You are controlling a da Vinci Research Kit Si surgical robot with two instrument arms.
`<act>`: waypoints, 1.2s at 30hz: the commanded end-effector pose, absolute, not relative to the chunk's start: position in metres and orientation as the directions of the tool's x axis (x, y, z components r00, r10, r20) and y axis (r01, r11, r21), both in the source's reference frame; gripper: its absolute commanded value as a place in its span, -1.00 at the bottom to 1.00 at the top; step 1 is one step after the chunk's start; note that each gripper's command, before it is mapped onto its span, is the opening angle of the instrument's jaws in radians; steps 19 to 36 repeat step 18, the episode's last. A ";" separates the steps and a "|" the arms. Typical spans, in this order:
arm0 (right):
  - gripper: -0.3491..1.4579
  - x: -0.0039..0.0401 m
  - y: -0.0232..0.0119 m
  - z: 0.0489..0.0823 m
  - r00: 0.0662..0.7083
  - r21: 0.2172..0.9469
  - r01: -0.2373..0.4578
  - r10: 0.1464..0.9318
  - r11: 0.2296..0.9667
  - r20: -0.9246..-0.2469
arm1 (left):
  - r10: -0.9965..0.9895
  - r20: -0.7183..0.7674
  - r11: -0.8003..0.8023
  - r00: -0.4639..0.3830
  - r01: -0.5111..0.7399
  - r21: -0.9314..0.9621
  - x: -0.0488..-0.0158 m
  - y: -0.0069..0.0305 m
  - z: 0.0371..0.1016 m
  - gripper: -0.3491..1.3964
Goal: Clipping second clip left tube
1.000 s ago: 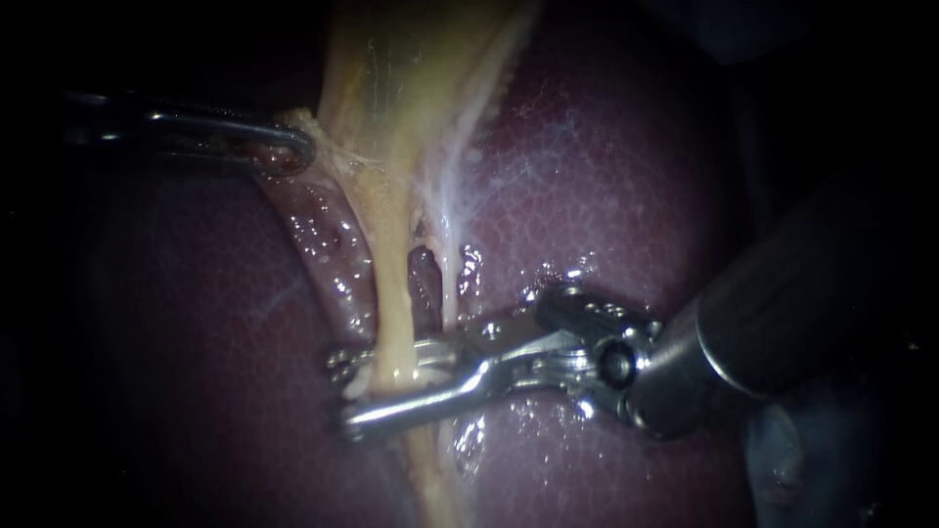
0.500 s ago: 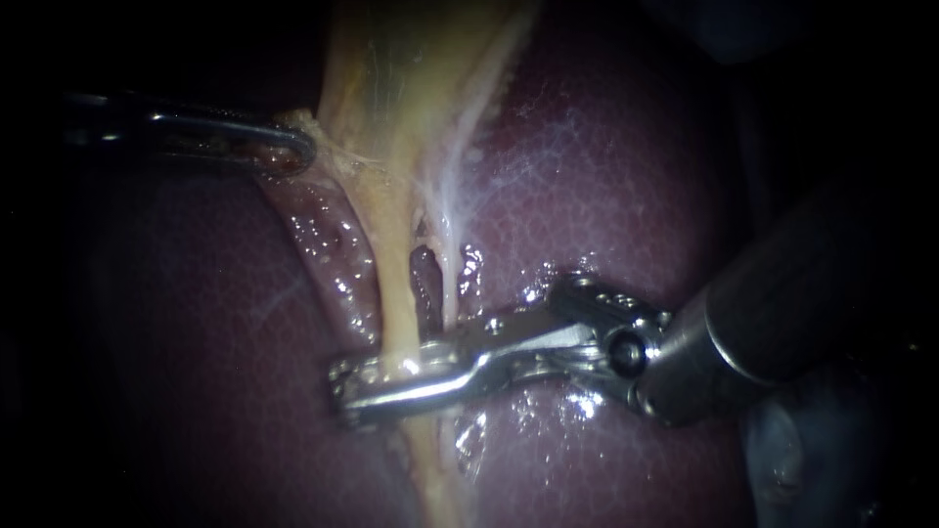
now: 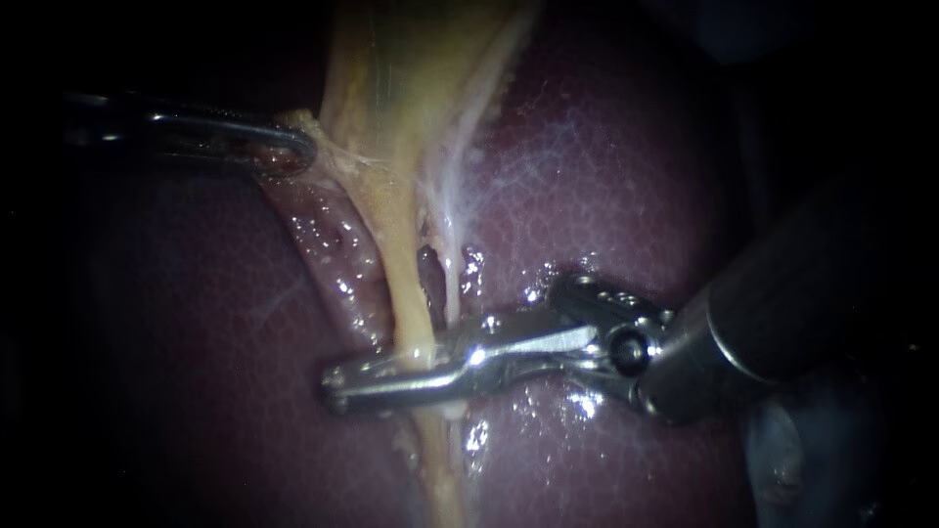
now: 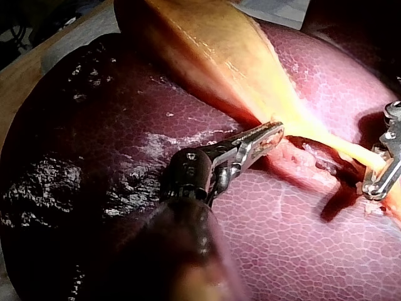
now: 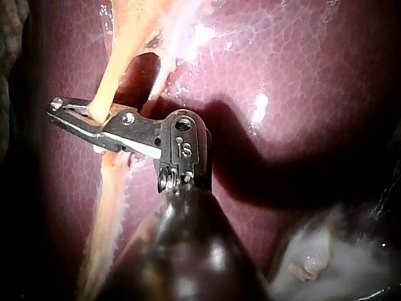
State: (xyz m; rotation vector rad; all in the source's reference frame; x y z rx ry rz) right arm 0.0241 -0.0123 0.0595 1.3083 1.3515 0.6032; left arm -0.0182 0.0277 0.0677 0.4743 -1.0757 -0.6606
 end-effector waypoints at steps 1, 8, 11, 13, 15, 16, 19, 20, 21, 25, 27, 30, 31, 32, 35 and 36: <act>-1.00 0.0241 -0.0123 0.0595 0.218 0.900 0.352 0.912 0.258 -0.347 | -0.697 0.644 0.716 0.317 0.259 0.648 -0.0182 0.0277 0.0677 -1.00; -1.00 0.0241 -0.0124 0.0596 0.219 0.900 0.352 0.912 0.258 -0.348 | -0.697 0.644 0.716 0.317 0.259 0.648 -0.0182 0.0277 0.0677 -1.00; -1.00 0.0241 -0.0124 0.0596 0.219 0.899 0.353 0.912 0.258 -0.348 | -0.697 0.644 0.716 0.317 0.259 0.648 -0.0182 0.0277 0.0677 -1.00; -1.00 0.0241 -0.0124 0.0596 0.219 0.899 0.353 0.912 0.258 -0.348 | -0.697 0.644 0.716 0.317 0.259 0.648 -0.0182 0.0277 0.0677 -1.00; -1.00 0.0241 -0.0124 0.0596 0.219 0.899 0.353 0.912 0.258 -0.348 | -0.697 0.644 0.716 0.317 0.259 0.648 -0.0182 0.0277 0.0677 -1.00; -1.00 0.0241 -0.0124 0.0596 0.219 0.899 0.353 0.912 0.258 -0.348 | -0.697 0.644 0.716 0.317 0.259 0.648 -0.0182 0.0277 0.0677 -1.00; -1.00 0.0241 -0.0124 0.0596 0.219 0.899 0.353 0.912 0.259 -0.348 | -0.697 0.644 0.716 0.317 0.259 0.648 -0.0182 0.0277 0.0677 -1.00; -1.00 0.0241 -0.0124 0.0596 0.219 0.899 0.353 0.912 0.259 -0.348 | -0.697 0.644 0.716 0.317 0.259 0.648 -0.0182 0.0277 0.0677 -1.00; -1.00 0.0241 -0.0124 0.0596 0.219 0.899 0.353 0.912 0.259 -0.348 | -0.697 0.644 0.716 0.317 0.259 0.648 -0.0182 0.0277 0.0677 -1.00; -1.00 0.0241 -0.0124 0.0596 0.219 0.899 0.353 0.912 0.259 -0.348 | -0.697 0.644 0.716 0.317 0.259 0.648 -0.0182 0.0277 0.0677 -1.00; -1.00 0.0241 -0.0124 0.0596 0.219 0.899 0.353 0.912 0.259 -0.348 | -0.697 0.644 0.716 0.317 0.259 0.648 -0.0182 0.0277 0.0677 -1.00; -1.00 0.0241 -0.0124 0.0596 0.219 0.899 0.353 0.912 0.259 -0.348 | -0.697 0.644 0.716 0.317 0.259 0.648 -0.0182 0.0277 0.0677 -1.00; -1.00 0.0241 -0.0124 0.0596 0.219 0.899 0.353 0.912 0.259 -0.348 | -0.697 0.644 0.716 0.317 0.259 0.648 -0.0182 0.0277 0.0677 -1.00; -1.00 0.0241 -0.0124 0.0596 0.219 0.899 0.353 0.912 0.259 -0.348 | -0.697 0.644 0.716 0.317 0.259 0.648 -0.0182 0.0277 0.0677 -1.00; -1.00 0.0241 -0.0124 0.0596 0.219 0.899 0.353 0.912 0.259 -0.348 | -0.697 0.644 0.716 0.317 0.259 0.648 -0.0182 0.0277 0.0677 -1.00; -1.00 0.0241 -0.0124 0.0596 0.219 0.899 0.353 0.912 0.259 -0.348 | -0.697 0.644 0.716 0.317 0.259 0.648 -0.0182 0.0277 0.0677 -1.00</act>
